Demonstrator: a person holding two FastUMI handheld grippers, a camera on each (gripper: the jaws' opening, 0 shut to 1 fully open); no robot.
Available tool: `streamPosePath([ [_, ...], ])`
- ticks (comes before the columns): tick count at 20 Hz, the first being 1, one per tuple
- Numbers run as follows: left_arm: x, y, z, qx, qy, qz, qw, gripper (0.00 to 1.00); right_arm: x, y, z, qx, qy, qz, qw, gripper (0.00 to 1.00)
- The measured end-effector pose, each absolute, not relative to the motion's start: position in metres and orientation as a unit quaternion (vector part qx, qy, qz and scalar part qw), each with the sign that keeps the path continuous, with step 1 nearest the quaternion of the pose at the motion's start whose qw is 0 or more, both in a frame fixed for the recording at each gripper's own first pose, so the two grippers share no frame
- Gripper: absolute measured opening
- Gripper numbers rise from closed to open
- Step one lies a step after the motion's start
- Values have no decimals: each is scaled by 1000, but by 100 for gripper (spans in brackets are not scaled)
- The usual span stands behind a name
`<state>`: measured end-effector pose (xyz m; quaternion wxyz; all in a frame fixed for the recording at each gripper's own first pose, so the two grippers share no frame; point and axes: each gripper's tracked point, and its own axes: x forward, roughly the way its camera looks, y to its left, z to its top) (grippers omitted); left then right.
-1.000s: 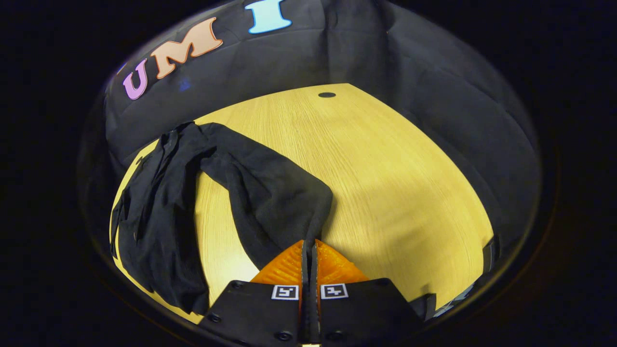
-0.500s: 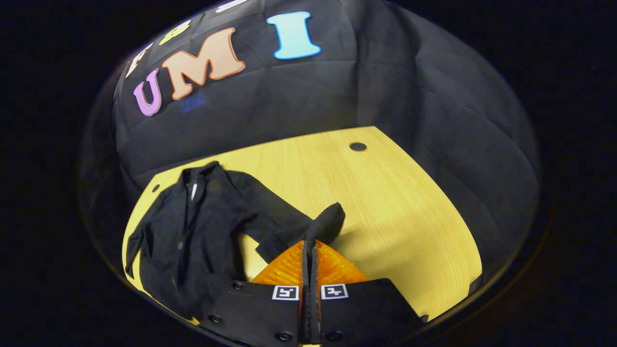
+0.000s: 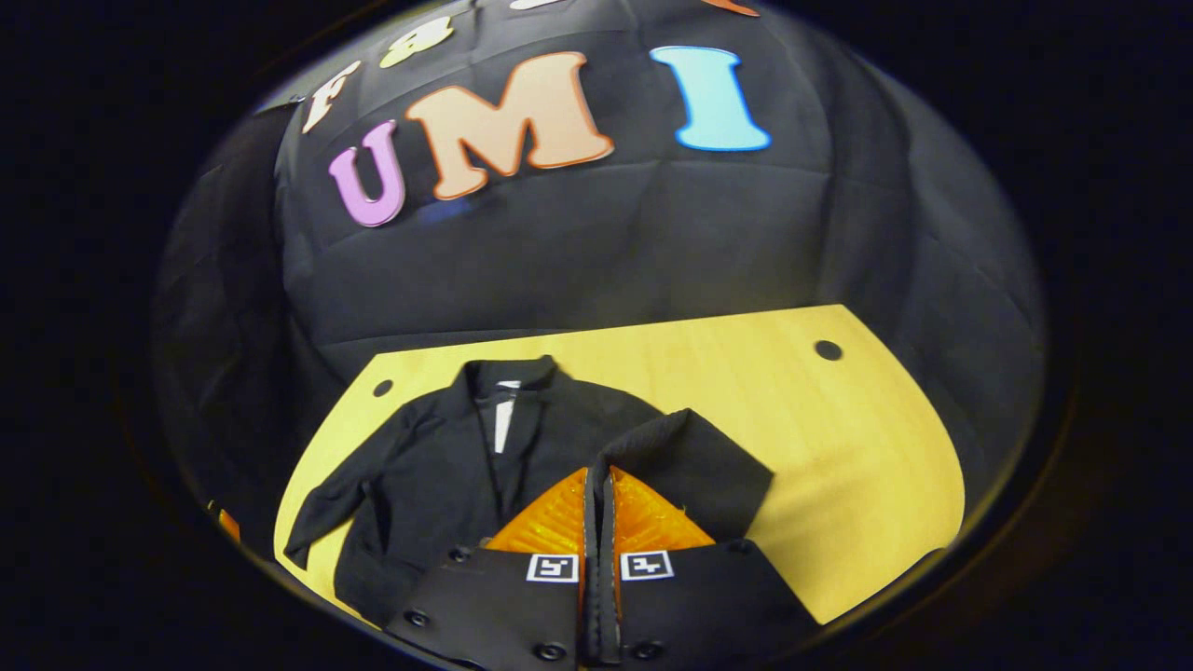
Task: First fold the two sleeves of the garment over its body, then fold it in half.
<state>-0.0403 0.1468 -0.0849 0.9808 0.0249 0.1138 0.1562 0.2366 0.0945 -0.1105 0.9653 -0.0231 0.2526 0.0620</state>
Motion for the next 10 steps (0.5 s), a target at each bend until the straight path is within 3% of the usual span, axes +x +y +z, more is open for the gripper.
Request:
streamPosePath([
  [10,-44,214,-120,8,163,181,970,93,292,298,-119,-68,244,181,950,2],
])
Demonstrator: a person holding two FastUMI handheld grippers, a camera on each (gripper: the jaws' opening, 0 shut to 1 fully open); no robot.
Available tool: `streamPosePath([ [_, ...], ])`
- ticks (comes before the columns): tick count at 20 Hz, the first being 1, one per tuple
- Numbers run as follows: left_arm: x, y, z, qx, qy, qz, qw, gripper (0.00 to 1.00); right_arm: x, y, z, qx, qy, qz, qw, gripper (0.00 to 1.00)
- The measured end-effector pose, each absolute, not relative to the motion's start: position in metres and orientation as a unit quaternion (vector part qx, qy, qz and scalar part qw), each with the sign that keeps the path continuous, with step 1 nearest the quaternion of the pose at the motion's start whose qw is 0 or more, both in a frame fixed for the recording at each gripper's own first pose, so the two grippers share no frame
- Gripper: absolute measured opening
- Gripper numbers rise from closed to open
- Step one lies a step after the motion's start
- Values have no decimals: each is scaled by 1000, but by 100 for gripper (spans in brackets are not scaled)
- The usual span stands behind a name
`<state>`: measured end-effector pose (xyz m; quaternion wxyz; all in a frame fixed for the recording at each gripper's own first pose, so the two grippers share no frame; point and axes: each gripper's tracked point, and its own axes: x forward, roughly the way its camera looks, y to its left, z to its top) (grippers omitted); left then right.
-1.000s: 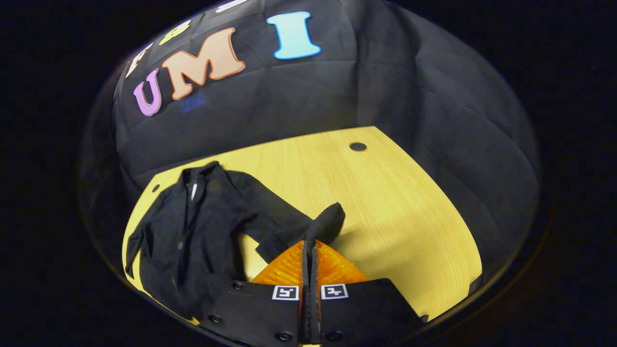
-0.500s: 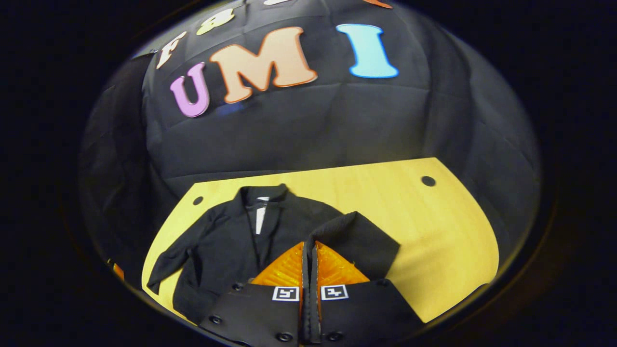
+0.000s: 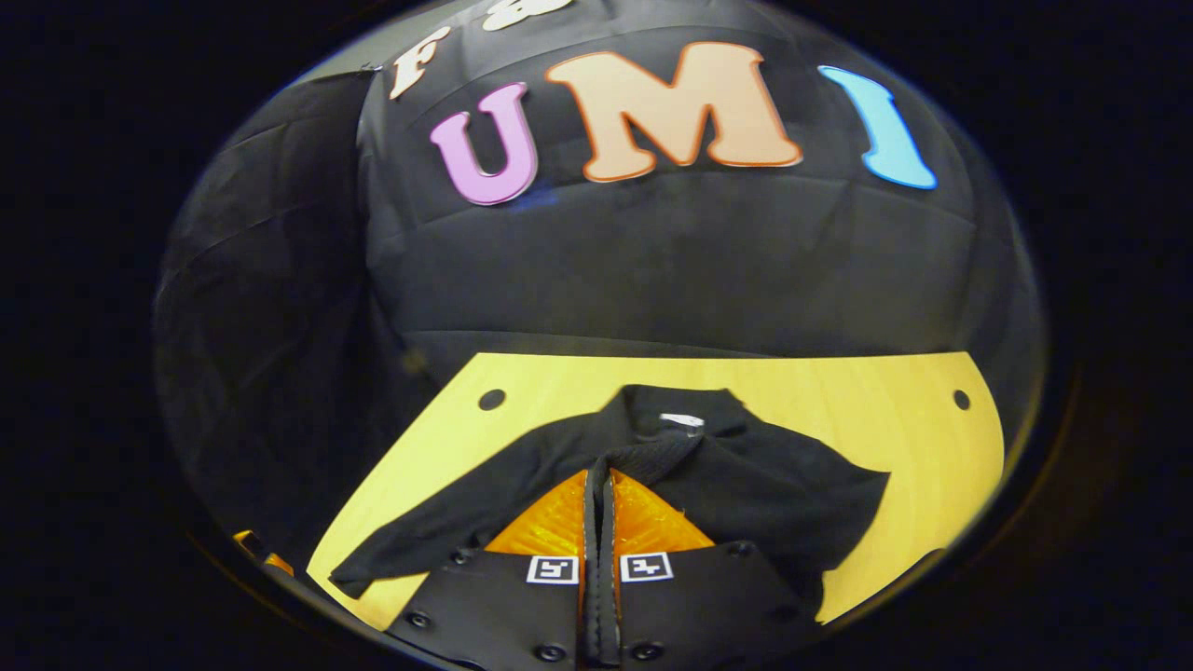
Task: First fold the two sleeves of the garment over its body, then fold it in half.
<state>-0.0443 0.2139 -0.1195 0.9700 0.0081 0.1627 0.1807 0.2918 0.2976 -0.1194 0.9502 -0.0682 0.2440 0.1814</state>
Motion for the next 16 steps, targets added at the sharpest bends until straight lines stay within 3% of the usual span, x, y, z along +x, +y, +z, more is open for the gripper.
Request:
streamPosePath([
  [6,-46,235,-148,-19,198,187,962,94,323,380,-169,-85,272,218,933,2],
  [11,-50,248,-169,-41,220,206,953,94,340,401,-220,-108,303,210,923,0],
  [16,-45,253,-187,-50,235,213,947,95,340,401,-224,-98,296,205,928,6],
])
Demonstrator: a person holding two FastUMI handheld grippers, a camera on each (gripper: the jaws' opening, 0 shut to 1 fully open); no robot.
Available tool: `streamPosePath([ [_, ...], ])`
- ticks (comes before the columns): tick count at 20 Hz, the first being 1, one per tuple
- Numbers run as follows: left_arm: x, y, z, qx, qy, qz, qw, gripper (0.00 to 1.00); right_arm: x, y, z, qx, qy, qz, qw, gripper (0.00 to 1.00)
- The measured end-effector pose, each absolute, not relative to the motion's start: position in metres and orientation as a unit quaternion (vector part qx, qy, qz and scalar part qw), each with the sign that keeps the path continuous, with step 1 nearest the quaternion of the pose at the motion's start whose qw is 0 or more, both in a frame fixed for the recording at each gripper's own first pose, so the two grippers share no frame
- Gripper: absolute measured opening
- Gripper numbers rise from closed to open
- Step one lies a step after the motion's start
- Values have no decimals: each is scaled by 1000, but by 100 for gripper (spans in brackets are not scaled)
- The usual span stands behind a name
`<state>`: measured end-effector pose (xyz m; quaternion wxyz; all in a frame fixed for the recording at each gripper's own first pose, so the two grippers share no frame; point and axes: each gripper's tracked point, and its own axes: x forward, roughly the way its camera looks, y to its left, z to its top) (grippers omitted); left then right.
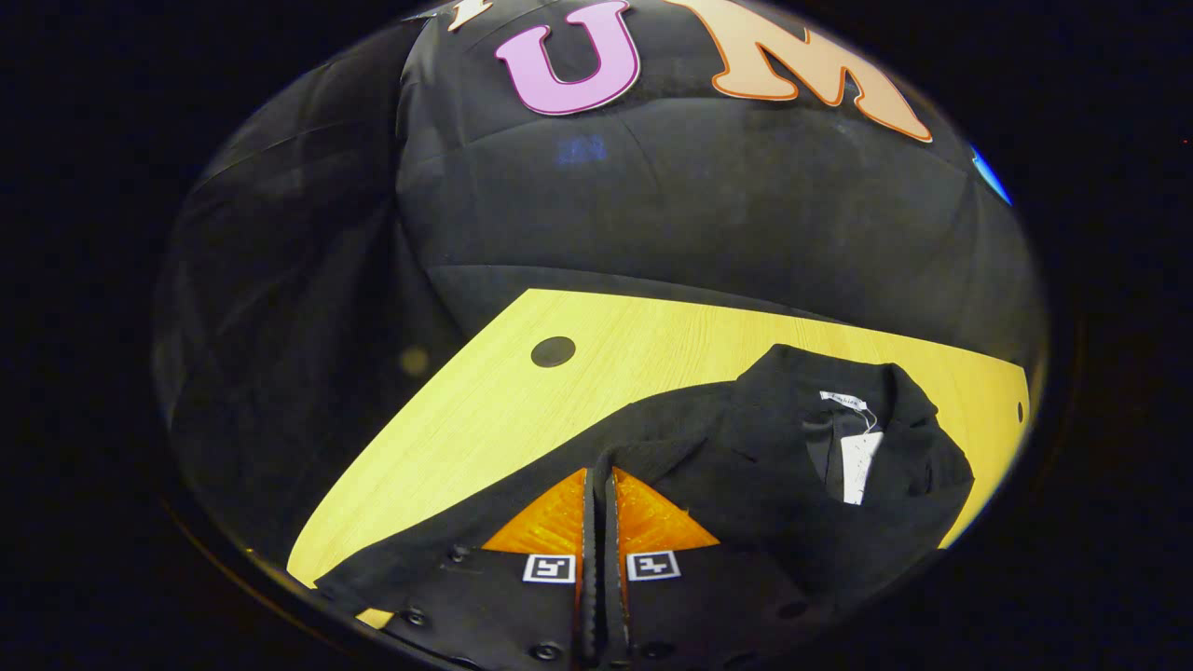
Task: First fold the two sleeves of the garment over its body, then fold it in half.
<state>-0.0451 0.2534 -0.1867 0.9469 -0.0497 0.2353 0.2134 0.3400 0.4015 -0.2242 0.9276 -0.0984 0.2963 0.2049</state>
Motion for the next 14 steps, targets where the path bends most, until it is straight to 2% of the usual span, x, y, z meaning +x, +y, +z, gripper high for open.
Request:
streamPosePath([
  [5,-37,253,-198,-55,242,208,946,95,344,393,-207,-66,302,198,930,11],
  [10,-27,245,-196,-44,241,195,950,95,326,389,-144,-23,256,231,938,15],
  [13,-20,244,-200,-47,243,190,950,95,309,374,-97,-18,208,240,948,24],
  [14,-18,243,-203,-52,245,188,950,95,304,369,-85,-14,199,245,949,17],
])
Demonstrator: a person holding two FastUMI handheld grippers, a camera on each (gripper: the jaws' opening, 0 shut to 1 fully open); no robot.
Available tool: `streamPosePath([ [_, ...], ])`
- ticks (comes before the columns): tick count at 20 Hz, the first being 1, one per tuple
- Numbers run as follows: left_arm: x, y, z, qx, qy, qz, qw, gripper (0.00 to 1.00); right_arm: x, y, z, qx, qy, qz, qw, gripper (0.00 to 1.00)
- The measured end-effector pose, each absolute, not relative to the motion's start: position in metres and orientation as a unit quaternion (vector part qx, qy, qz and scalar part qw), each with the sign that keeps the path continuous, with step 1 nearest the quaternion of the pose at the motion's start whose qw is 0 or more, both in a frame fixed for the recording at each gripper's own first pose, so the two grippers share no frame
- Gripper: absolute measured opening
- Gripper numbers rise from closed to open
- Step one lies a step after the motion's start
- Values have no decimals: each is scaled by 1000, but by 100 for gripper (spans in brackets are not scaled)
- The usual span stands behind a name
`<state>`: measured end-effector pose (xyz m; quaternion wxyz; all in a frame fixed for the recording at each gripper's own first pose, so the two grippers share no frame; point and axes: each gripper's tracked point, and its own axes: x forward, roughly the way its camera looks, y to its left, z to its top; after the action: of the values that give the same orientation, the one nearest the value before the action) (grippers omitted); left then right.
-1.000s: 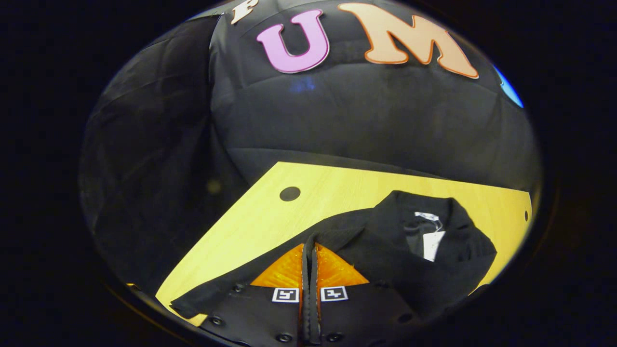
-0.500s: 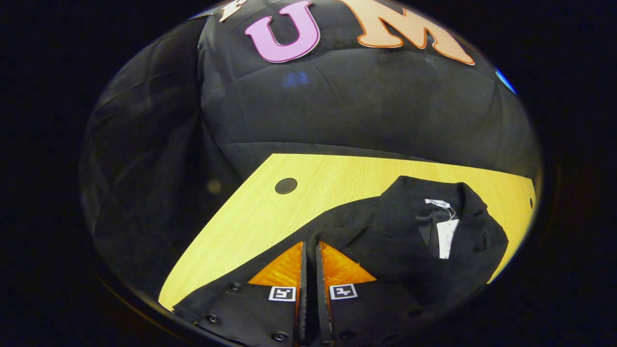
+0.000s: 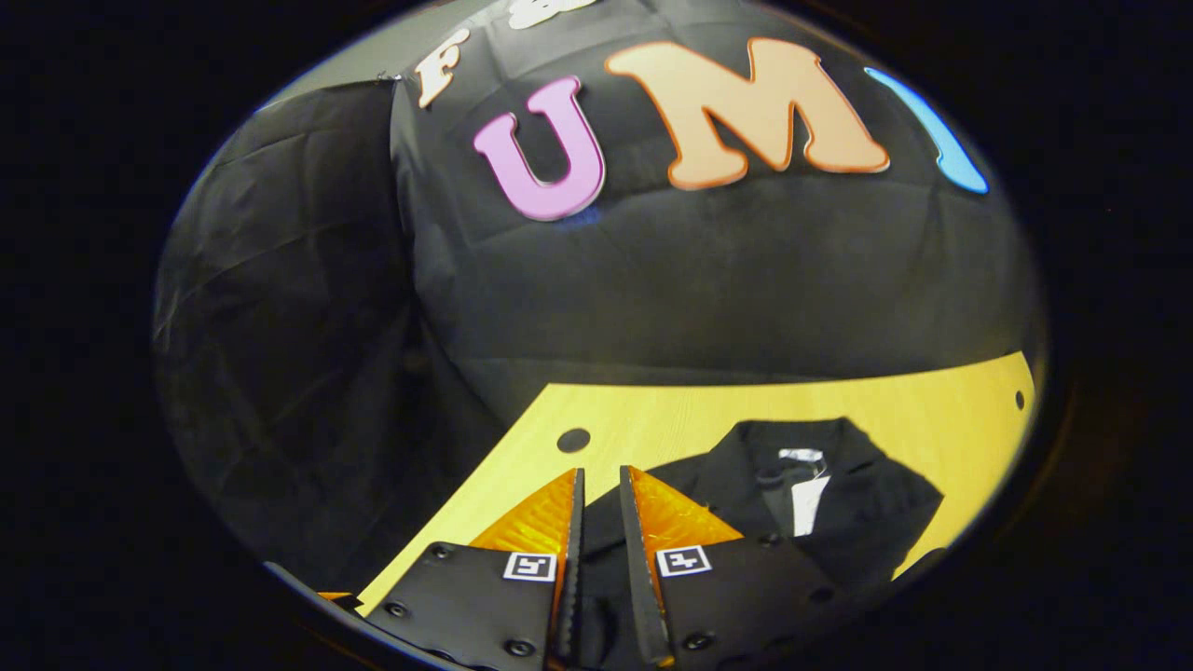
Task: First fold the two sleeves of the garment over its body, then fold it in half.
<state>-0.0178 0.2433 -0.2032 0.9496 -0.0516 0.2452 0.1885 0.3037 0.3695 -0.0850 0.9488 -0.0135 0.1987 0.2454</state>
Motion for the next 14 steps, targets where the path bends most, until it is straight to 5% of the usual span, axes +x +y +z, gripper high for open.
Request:
streamPosePath([
  [1,-16,243,-206,-56,247,188,949,95,291,361,-70,-7,191,247,950,27],
  [4,-11,246,-215,-64,252,190,947,95,274,330,-32,11,161,235,959,30],
  [5,-11,247,-220,-63,257,192,945,95,269,318,-22,13,150,229,962,39],
  [6,-10,248,-224,-64,260,193,944,95,263,304,-14,10,140,220,965,31],
  [7,-7,248,-229,-66,264,194,942,95,260,287,-11,1,133,206,969,57],
  [9,-5,248,-239,-74,272,196,939,96,245,252,-7,-16,131,178,975,39],
  [14,-9,248,-264,-67,295,203,931,96,192,178,-2,-28,121,110,986,49],
])
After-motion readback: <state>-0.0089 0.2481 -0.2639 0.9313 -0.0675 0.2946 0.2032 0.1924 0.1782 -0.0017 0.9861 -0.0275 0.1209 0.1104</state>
